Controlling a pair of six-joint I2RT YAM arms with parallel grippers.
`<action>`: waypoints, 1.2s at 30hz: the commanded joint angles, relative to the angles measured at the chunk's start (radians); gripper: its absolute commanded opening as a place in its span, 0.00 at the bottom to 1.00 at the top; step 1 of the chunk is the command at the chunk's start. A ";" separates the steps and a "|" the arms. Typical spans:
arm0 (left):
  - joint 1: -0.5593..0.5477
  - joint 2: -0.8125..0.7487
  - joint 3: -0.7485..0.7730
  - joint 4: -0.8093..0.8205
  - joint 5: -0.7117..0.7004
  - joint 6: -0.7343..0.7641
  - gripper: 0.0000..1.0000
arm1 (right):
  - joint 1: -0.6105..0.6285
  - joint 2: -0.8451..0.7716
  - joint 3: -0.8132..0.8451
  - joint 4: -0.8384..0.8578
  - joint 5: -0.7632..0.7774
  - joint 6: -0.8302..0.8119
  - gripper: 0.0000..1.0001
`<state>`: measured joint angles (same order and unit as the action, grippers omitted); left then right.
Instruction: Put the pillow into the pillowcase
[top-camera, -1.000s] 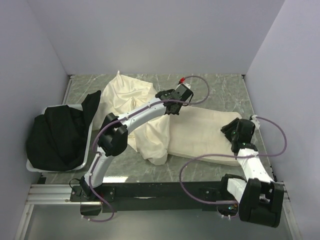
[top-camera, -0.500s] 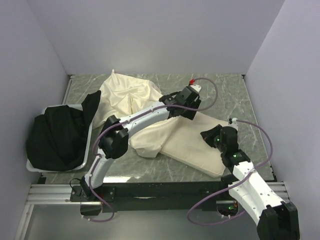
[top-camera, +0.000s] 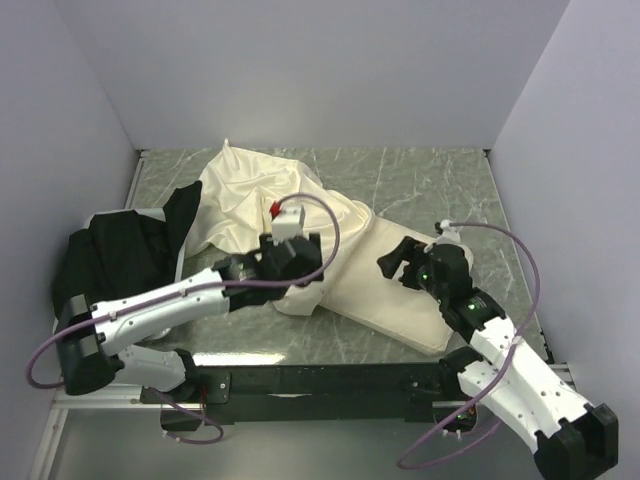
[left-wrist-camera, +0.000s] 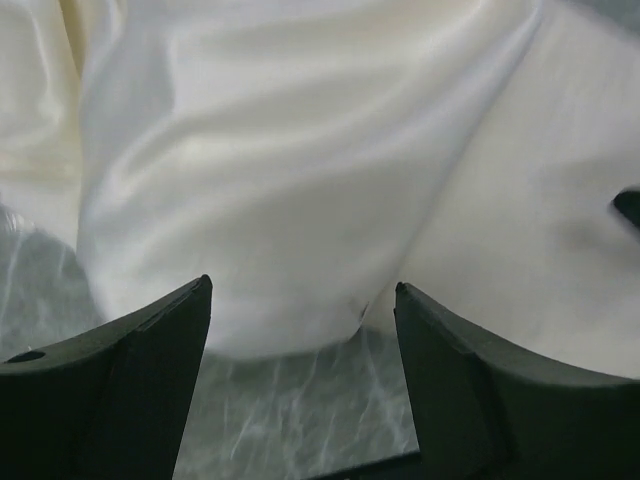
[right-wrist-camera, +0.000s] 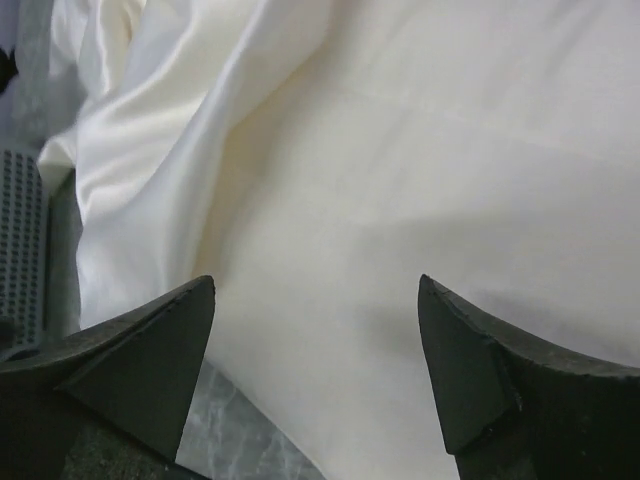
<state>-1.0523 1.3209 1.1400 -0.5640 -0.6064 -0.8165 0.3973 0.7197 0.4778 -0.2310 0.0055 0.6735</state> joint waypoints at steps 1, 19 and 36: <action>-0.090 -0.034 -0.242 0.021 0.006 -0.264 0.78 | 0.173 0.124 0.107 -0.111 0.129 -0.127 0.89; -0.017 0.112 -0.373 0.375 0.088 -0.216 0.51 | 0.600 0.639 0.332 -0.277 0.347 -0.241 0.97; -0.012 0.055 0.187 0.237 0.249 0.275 0.01 | 0.312 0.442 0.717 -0.235 -0.252 -0.146 0.00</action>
<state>-1.0531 1.4296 1.1187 -0.3542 -0.4381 -0.7033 0.7444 1.2800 1.0492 -0.5602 -0.0116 0.4332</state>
